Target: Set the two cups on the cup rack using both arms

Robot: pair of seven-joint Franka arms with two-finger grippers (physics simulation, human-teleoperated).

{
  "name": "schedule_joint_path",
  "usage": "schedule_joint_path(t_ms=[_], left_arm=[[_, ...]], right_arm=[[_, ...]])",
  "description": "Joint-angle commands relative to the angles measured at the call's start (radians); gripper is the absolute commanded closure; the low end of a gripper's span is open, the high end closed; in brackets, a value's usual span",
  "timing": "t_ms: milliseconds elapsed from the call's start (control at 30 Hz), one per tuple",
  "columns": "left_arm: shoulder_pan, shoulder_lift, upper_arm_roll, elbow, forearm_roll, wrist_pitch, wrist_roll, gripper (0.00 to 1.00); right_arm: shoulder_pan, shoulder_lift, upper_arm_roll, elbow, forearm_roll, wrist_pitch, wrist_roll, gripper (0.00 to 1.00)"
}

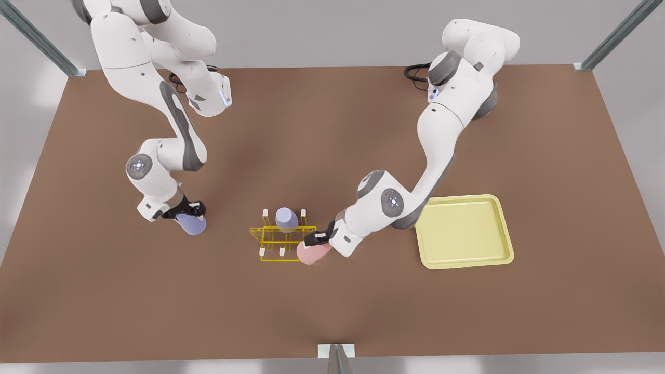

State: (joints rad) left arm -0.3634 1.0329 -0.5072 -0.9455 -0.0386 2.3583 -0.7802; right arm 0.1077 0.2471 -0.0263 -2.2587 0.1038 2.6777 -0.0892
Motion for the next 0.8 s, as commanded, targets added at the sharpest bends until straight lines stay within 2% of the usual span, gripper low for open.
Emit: schedule_joint_path(t_ms=[0, 100, 133, 167, 267, 433, 500, 567, 600, 633, 667, 700, 767], left_arm=[[-0.009, 0.006, -0.001, -0.001, 0.0, -0.007, -0.177, 0.16], [-0.022, 0.015, 0.001, 0.001, 0.003, -0.002, -0.177, 0.15], [-0.022, 0.015, 0.001, 0.001, 0.003, 0.001, -0.177, 0.04], [-0.023, 0.015, 0.001, 0.001, 0.005, 0.003, -0.177, 0.0], [-0.022, 0.012, 0.003, 0.002, 0.005, 0.003, -0.183, 0.0], [-0.006, 0.004, 0.004, 0.043, 0.002, -0.034, -0.286, 0.0], [-0.003, 0.003, 0.032, 0.099, 0.003, -0.195, -0.321, 0.0], [0.012, -0.019, 0.048, 0.128, 0.005, -0.229, -0.45, 0.0], [0.011, -0.079, 0.153, 0.126, 0.032, -0.401, -0.427, 0.0], [0.024, -0.128, 0.176, 0.126, 0.142, -0.656, -0.224, 0.0], [0.107, -0.203, 0.179, 0.125, 0.273, -0.959, 0.184, 0.0], [0.17, -0.238, 0.179, 0.125, 0.377, -1.092, 0.445, 0.0], [0.3, -0.3, 0.168, 0.125, 0.39, -1.134, 0.578, 0.0]], right_arm=[[-0.002, 0.015, 0.019, 0.088, 0.122, -0.125, -0.006, 0.19], [0.0, 0.144, 0.065, 0.327, 0.316, -0.262, -0.032, 0.19], [0.009, 0.176, 0.065, 0.396, 0.326, -0.292, -0.032, 0.19], [0.009, 0.215, 0.065, 0.467, 0.353, -0.331, -0.032, 0.19], [0.009, 0.36, 0.091, 0.708, 0.395, -0.389, -0.03, 0.19], [0.017, 0.365, 0.102, 0.828, 0.453, -0.516, -0.018, 0.19], [0.044, 0.368, 0.117, 0.824, 0.51, -0.513, -0.02, 0.19], [0.07, 0.37, 0.117, 0.814, 0.522, -0.513, -0.021, 0.19], [0.076, 0.37, 0.115, 0.805, 0.52, -0.51, -0.024, 0.19], [0.079, 0.37, 0.115, 0.798, 0.519, -0.507, -0.024, 0.19], [0.086, 0.367, 0.115, 0.785, 0.513, -0.504, -0.027, 0.19], [0.087, 0.365, 0.115, 0.771, 0.511, -0.503, -0.029, 0.19], [0.095, 0.365, 0.115, 0.762, 0.511, -0.499, -0.037, 0.19]])
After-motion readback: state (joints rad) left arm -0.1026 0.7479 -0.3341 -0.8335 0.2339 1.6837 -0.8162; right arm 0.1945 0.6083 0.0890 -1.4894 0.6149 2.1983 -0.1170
